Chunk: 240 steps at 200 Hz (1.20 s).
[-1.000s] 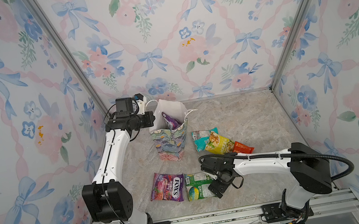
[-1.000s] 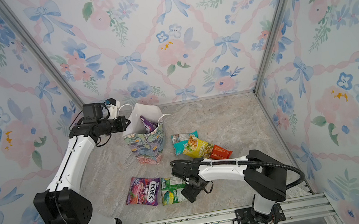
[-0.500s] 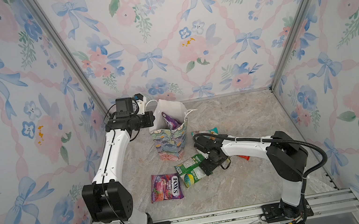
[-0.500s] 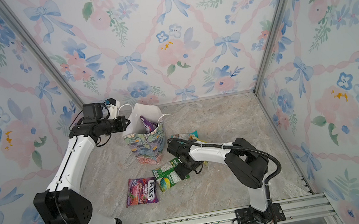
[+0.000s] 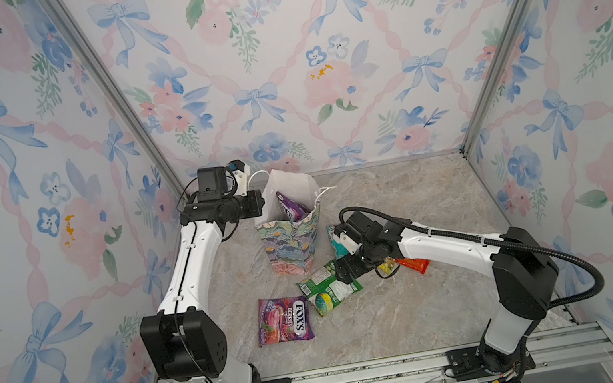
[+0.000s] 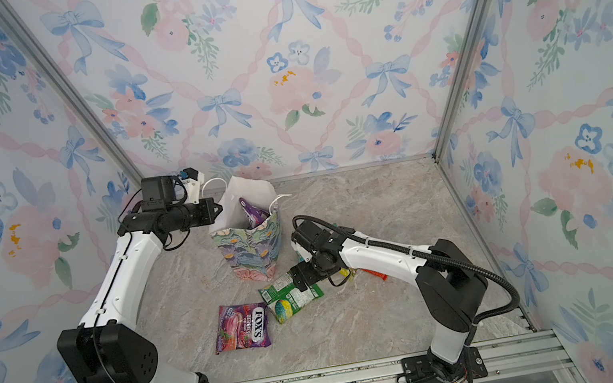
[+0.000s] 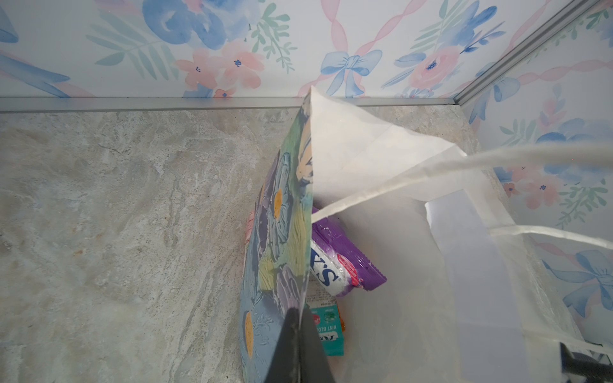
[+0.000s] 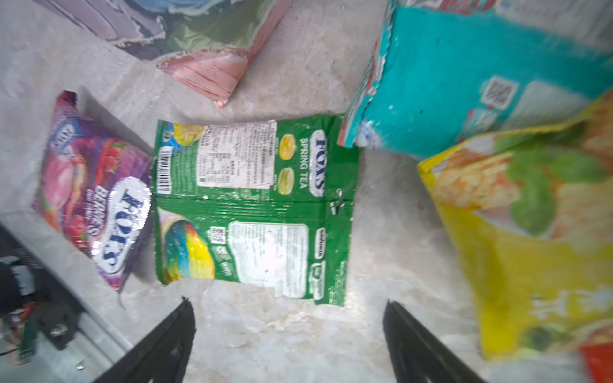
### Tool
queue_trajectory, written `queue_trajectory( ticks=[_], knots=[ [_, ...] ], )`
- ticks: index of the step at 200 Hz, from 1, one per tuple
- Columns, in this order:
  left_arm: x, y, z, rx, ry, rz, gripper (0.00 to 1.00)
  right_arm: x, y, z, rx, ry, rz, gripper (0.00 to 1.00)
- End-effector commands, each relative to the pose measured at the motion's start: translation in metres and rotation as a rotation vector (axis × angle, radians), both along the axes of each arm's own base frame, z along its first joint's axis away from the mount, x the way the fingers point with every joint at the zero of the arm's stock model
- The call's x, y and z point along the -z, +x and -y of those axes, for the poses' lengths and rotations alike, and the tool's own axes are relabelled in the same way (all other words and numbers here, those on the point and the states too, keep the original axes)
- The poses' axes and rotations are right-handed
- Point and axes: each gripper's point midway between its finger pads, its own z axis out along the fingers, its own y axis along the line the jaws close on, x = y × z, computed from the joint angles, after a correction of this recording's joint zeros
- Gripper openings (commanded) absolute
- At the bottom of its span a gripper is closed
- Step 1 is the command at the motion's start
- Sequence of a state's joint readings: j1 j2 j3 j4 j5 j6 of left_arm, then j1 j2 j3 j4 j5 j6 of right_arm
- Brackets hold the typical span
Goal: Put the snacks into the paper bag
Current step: 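Close the right gripper on the green FOX'S spring tea bag's edge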
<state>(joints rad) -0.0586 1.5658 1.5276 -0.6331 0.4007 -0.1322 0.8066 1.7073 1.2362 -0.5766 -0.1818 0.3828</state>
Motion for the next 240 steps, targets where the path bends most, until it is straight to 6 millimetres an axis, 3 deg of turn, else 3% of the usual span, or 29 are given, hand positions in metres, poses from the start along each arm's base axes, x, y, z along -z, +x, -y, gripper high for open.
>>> queue_trajectory(
  ticks=[1, 48, 76, 145, 184, 240],
  knots=[
    [0.006, -0.005, 0.0, 0.008, 0.02, -0.013, 0.0, 0.019, -0.02, -0.008, 0.055, 0.078, -0.15, 0.82],
    [0.004, -0.006, 0.001, 0.008, 0.018, -0.01, 0.0, 0.025, -0.031, -0.009, 0.173, 0.127, -0.251, 0.74],
    [0.003, -0.006, 0.001, 0.009, 0.017, -0.006, 0.0, 0.03, -0.032, -0.013, 0.237, 0.179, -0.313, 0.74],
    [0.001, -0.007, 0.002, 0.014, 0.009, -0.005, 0.0, 0.054, -0.043, 0.0, 0.353, 0.2, -0.434, 0.75],
    [0.002, -0.007, 0.003, 0.015, 0.007, -0.008, 0.0, 0.061, -0.035, -0.005, 0.399, 0.258, -0.454, 0.75],
    [0.003, -0.006, 0.002, 0.012, 0.009, -0.008, 0.0, 0.059, -0.008, -0.008, 0.49, 0.373, -0.438, 0.79]
  ],
)
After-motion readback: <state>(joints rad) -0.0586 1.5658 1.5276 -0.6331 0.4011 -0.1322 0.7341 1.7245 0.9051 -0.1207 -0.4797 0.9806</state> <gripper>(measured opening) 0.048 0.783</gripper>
